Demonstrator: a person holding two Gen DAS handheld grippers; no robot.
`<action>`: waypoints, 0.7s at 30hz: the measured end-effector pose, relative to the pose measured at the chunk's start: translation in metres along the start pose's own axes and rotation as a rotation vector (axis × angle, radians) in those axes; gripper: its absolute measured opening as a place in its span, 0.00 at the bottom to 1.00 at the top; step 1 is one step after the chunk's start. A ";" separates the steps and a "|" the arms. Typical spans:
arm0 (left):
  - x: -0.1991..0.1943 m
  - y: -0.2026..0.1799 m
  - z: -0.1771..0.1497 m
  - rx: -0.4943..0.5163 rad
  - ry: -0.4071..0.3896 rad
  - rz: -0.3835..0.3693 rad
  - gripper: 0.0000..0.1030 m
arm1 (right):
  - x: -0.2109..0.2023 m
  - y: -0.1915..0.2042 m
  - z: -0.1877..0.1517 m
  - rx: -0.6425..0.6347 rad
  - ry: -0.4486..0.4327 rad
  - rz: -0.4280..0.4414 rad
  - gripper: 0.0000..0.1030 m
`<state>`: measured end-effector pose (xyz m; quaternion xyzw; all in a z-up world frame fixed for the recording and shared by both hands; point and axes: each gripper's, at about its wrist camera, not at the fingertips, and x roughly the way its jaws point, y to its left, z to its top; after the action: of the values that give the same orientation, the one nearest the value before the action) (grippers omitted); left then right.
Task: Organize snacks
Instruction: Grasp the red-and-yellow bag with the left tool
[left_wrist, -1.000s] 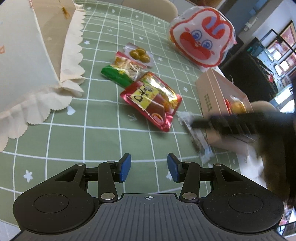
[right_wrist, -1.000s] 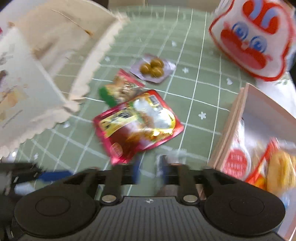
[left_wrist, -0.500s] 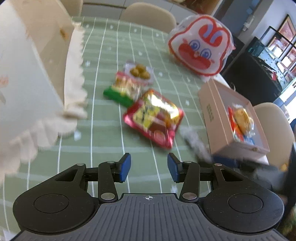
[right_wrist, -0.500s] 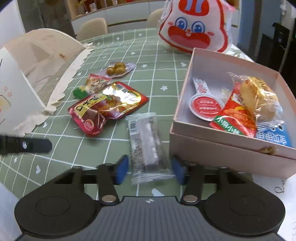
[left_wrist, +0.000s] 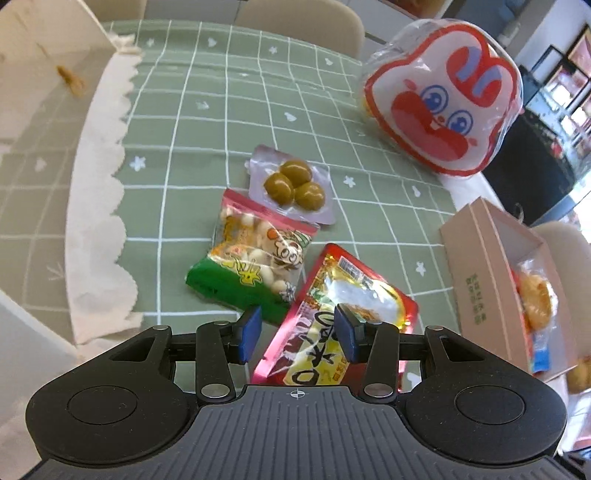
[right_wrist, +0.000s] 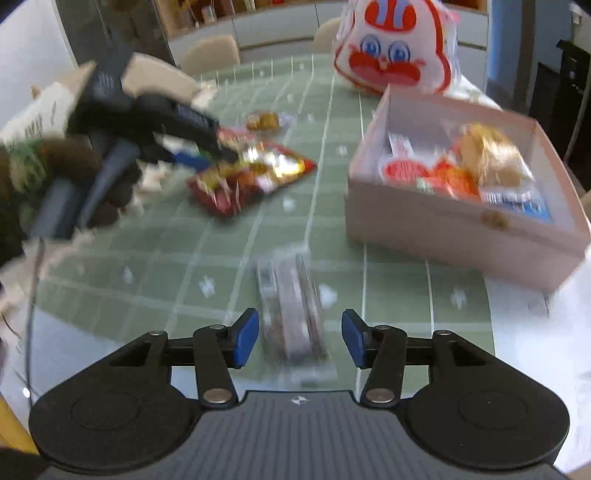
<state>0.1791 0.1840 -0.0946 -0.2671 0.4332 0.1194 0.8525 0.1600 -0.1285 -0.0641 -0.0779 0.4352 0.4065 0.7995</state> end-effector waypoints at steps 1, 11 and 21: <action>0.000 0.002 -0.001 0.002 0.002 -0.011 0.47 | 0.003 0.003 0.010 0.019 -0.015 0.014 0.46; 0.002 0.011 0.002 0.027 0.042 -0.116 0.47 | 0.097 0.044 0.075 0.064 -0.049 -0.131 0.17; -0.039 -0.008 -0.015 0.021 0.045 -0.285 0.51 | 0.088 0.041 0.044 0.045 -0.025 -0.009 0.16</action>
<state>0.1492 0.1703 -0.0677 -0.3198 0.4113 -0.0135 0.8535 0.1838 -0.0290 -0.0949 -0.0567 0.4338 0.3939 0.8084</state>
